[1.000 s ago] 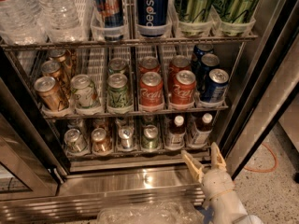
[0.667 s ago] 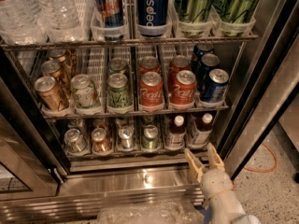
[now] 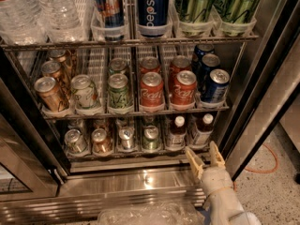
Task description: Pick blue plastic bottle from bottom shelf of fridge
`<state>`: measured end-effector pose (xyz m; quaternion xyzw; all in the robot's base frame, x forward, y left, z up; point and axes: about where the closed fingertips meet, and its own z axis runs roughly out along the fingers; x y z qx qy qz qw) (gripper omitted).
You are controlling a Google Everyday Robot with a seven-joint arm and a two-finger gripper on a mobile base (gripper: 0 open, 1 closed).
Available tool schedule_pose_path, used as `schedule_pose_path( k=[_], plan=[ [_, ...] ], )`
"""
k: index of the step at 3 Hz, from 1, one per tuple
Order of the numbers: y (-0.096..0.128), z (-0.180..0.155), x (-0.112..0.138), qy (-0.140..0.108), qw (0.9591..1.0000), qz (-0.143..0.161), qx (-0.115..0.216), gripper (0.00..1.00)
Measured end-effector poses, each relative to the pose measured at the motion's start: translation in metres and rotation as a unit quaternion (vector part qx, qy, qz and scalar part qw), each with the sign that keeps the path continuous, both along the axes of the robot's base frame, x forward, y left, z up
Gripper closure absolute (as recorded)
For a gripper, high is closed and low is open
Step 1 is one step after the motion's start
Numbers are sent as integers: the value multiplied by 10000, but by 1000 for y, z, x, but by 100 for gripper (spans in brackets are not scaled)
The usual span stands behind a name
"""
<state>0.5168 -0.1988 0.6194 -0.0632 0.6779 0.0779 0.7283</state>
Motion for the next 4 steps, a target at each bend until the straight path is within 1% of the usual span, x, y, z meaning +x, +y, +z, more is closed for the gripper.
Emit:
schedule_pose_path(
  k=[1, 3, 4],
  plan=[
    [-2, 0, 30, -33, 10000, -69, 43, 25],
    [-2, 1, 52, -32, 9999, -89, 82, 26],
    [-12, 3, 61, -62, 9994, -295, 191, 32]
  ],
)
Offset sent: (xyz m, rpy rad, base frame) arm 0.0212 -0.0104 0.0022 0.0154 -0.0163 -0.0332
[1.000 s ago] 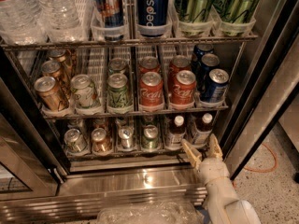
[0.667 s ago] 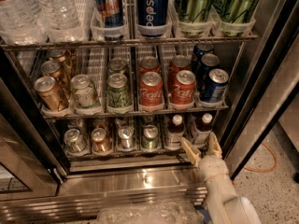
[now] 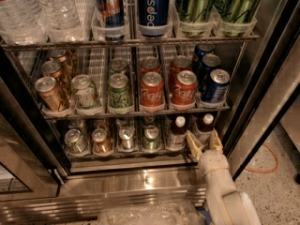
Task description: Pick blue plastic bottle from bottom shelf of fridge
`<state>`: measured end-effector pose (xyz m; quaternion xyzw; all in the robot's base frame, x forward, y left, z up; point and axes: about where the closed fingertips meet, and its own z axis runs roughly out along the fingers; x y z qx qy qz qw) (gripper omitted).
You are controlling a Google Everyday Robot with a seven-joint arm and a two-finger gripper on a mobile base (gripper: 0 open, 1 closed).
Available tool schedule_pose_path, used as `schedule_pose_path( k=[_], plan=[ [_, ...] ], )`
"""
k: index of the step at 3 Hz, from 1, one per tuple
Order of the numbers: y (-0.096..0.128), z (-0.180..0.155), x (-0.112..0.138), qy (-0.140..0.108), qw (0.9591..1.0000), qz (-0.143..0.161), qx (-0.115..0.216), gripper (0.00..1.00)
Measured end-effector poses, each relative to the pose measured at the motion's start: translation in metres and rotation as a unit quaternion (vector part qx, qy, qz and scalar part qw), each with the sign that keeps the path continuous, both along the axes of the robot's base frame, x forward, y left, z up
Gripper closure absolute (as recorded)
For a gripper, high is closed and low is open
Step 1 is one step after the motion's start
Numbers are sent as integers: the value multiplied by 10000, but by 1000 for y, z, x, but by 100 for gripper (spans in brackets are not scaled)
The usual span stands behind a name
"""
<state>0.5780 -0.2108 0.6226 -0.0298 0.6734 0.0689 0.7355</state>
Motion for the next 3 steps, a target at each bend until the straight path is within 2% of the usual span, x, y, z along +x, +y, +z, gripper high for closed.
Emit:
schedule_pose_path(
  k=[1, 2, 3],
  plan=[
    [-5, -2, 10, 25, 9999, -126, 77, 30],
    [-3, -4, 13, 49, 9999, -112, 79, 31],
    [1, -5, 19, 55, 9999, -107, 83, 24]
  ],
)
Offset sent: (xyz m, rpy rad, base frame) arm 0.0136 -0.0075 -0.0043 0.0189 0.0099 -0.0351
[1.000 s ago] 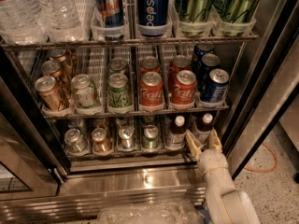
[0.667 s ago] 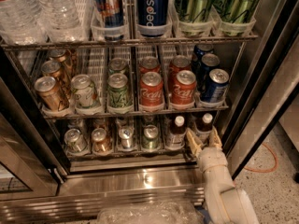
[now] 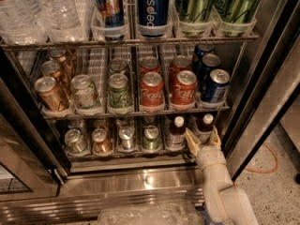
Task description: Pick blue plastic bottle from bottom shelf of fridge
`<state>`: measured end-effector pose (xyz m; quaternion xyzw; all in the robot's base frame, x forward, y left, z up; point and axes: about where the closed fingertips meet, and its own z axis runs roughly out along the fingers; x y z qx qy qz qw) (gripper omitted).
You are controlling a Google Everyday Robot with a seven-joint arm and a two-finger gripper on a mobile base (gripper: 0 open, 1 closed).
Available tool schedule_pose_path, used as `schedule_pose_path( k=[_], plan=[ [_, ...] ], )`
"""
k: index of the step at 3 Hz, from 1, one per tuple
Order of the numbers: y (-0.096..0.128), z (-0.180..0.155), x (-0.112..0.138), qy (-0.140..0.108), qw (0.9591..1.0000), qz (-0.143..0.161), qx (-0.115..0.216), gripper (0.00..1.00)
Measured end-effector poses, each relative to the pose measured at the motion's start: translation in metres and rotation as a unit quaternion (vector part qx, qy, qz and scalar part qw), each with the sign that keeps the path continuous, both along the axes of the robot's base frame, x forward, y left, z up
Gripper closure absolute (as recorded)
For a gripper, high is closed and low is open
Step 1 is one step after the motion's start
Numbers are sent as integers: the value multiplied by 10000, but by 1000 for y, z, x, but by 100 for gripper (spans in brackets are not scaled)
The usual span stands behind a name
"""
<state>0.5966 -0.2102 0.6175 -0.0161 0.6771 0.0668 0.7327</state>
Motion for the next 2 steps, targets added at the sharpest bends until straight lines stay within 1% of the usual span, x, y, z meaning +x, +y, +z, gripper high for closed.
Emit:
schedule_pose_path(
  k=[1, 2],
  plan=[
    [0, 0, 0, 0, 10000, 0, 0, 43],
    [0, 0, 0, 0, 10000, 0, 0, 65]
  ],
)
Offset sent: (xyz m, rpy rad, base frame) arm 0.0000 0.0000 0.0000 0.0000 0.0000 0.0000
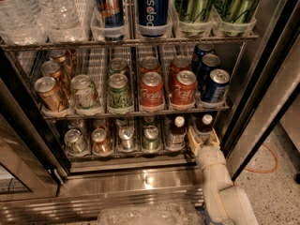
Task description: Pick blue plastic bottle from bottom shelf of fridge
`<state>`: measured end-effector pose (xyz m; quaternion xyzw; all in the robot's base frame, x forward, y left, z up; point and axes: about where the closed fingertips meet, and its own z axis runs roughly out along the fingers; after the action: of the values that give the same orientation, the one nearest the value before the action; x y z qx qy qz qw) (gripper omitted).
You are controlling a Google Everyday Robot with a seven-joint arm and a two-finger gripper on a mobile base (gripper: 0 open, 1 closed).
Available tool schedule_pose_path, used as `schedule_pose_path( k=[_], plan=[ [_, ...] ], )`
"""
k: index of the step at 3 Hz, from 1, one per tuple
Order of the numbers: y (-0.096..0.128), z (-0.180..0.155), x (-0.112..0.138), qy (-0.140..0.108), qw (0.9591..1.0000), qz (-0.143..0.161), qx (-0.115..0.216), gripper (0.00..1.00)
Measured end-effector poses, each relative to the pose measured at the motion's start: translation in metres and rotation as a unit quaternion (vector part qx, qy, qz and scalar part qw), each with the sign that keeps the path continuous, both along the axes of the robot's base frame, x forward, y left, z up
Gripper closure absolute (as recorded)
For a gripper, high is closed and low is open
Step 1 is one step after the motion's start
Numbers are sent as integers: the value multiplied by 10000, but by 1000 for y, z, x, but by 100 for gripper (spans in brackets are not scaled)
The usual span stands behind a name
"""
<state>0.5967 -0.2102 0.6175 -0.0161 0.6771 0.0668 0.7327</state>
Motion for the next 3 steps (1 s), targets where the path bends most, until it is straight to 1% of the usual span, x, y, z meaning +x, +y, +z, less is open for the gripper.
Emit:
schedule_pose_path(
  k=[1, 2, 3],
  plan=[
    [0, 0, 0, 0, 10000, 0, 0, 89],
    [0, 0, 0, -1, 10000, 0, 1, 100],
    [-2, 14, -8, -147, 9999, 13, 54, 100]
  ],
)
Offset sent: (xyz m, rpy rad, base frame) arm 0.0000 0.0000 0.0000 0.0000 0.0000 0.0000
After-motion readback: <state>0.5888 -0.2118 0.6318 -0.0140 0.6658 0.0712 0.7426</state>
